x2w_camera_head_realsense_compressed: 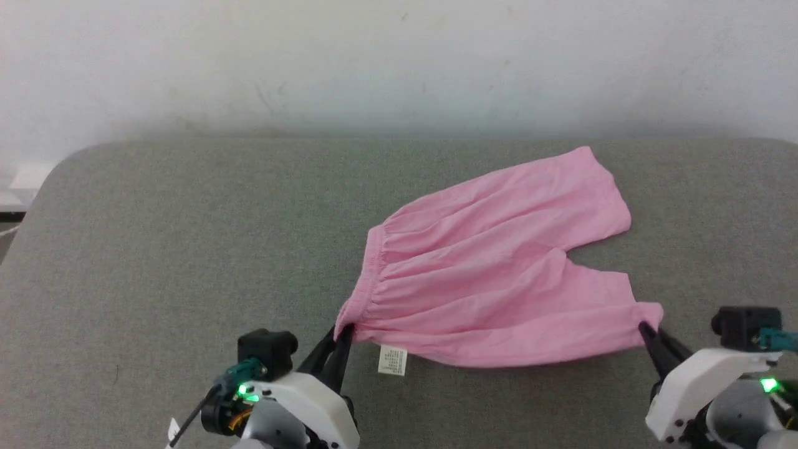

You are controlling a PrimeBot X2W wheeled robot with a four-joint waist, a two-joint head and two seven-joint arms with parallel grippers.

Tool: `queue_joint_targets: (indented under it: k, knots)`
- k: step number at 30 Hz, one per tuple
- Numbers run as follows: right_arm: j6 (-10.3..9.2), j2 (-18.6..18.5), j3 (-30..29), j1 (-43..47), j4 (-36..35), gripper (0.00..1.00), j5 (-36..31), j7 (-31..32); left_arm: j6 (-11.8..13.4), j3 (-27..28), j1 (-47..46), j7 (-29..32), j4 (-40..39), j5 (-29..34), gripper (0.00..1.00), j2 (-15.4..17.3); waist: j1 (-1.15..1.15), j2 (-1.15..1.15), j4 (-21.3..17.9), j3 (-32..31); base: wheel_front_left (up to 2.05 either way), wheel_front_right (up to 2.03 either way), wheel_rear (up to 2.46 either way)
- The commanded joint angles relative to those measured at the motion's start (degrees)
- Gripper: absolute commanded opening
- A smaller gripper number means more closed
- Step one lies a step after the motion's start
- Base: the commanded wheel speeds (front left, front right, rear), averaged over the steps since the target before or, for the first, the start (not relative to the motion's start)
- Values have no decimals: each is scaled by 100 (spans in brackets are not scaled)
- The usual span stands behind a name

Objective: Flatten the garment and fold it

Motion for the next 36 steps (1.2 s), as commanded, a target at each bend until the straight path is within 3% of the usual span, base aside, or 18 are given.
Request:
queue_joint_targets:
  k: [1, 10, 16, 21, 28, 36]
  knots:
    - [-4, -128, 18, -159, -239, 0, 210, 11, -51, 79, 17, 64, -176, -115, 0, 55, 0, 0, -48, -245, 0, 0, 0]
    - [-4, -693, -28, -1068, -1473, 0, 1112, 376, -85, 523, -476, 997, -1644, -839, 0, 292, 0, 0, -134, -553, 0, 0, 0]
    - [-4, -741, -84, -1856, -1962, 0, 1427, 632, 195, 943, -996, 1645, -2602, -1420, 0, 288, 0, 0, -169, -615, 0, 0, 0]
    - [-4, -774, -62, -2360, -2115, 0, 1485, 767, 385, 1182, -1420, 2005, -2961, -1713, 0, 312, 0, 0, -180, -538, 0, 0, 0]
    - [-4, -1064, 234, -3397, -1867, 0, 1361, 861, 555, 1410, -2390, 2518, -2724, -1984, 0, 459, 0, 0, -207, -26, 0, 0, 0]
    - [-4, -1494, 830, -5337, -653, 0, 1050, 359, 492, 1492, -4228, 2768, -1419, -2038, 0, 646, 0, 0, -318, 1202, 0, 0, 0]
